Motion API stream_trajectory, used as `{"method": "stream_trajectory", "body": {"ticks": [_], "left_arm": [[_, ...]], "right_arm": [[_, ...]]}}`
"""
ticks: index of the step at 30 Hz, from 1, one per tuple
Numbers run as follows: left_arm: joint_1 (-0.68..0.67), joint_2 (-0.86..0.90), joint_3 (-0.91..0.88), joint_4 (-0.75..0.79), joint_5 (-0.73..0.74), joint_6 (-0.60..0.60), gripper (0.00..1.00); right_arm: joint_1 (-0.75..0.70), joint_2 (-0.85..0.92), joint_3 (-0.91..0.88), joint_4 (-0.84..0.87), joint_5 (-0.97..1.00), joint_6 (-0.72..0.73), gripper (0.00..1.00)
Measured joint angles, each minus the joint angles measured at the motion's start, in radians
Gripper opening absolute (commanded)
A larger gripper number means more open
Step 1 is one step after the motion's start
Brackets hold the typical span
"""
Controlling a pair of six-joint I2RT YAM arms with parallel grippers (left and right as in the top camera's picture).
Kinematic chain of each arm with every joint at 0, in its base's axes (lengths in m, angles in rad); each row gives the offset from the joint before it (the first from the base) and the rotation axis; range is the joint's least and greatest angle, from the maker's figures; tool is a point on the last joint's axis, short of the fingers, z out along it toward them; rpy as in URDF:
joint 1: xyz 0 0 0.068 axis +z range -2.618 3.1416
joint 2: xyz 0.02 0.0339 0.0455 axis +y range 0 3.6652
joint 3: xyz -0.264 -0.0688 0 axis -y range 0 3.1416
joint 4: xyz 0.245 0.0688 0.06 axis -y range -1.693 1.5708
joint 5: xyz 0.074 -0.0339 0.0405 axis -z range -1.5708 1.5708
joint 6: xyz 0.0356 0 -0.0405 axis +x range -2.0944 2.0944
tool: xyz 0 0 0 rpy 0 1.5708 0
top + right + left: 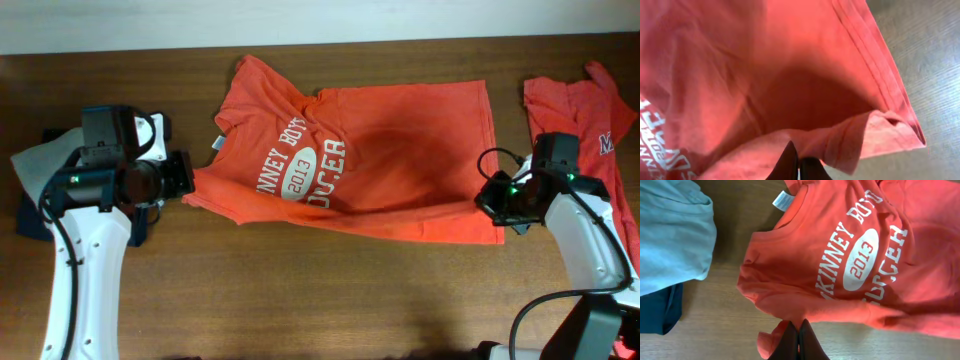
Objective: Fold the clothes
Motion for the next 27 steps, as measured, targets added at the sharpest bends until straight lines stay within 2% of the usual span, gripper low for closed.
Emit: {"method": "stream_trajectory", "body": {"ticks": [4,5,6,7,11,14,19,27], "left_arm": [[-0.021,0.034,0.000,0.005,0.000,0.000,0.00],[-0.025,0.046,0.000,0.005,0.000,0.000,0.00],[-0.028,0.057,0.000,0.007,0.000,0.000,0.00],[-0.032,0.071,0.000,0.007,0.000,0.000,0.00],[-0.034,0.106,0.000,0.008,0.000,0.000,0.01],[-0.034,0.117,0.000,0.008,0.000,0.000,0.01],[-0.034,0.117,0.000,0.009,0.000,0.000,0.02],[-0.034,0.117,0.000,0.031,-0.005,0.000,0.08]], "right_arm": [[0.000,0.000,0.000,0.085,0.000,0.000,0.07],[0.000,0.000,0.000,0.097,0.000,0.000,0.25],[0.000,0.000,0.000,0.103,0.000,0.001,0.38],[0.000,0.000,0.000,0.117,0.000,-0.001,0.59],[0.000,0.010,0.000,0.146,0.000,-0.006,0.71],[0.000,0.027,0.000,0.147,0.000,-0.010,0.75],[0.000,0.032,0.000,0.129,-0.005,-0.011,0.74],[0.000,0.032,0.000,0.071,-0.039,-0.011,0.74]]}}
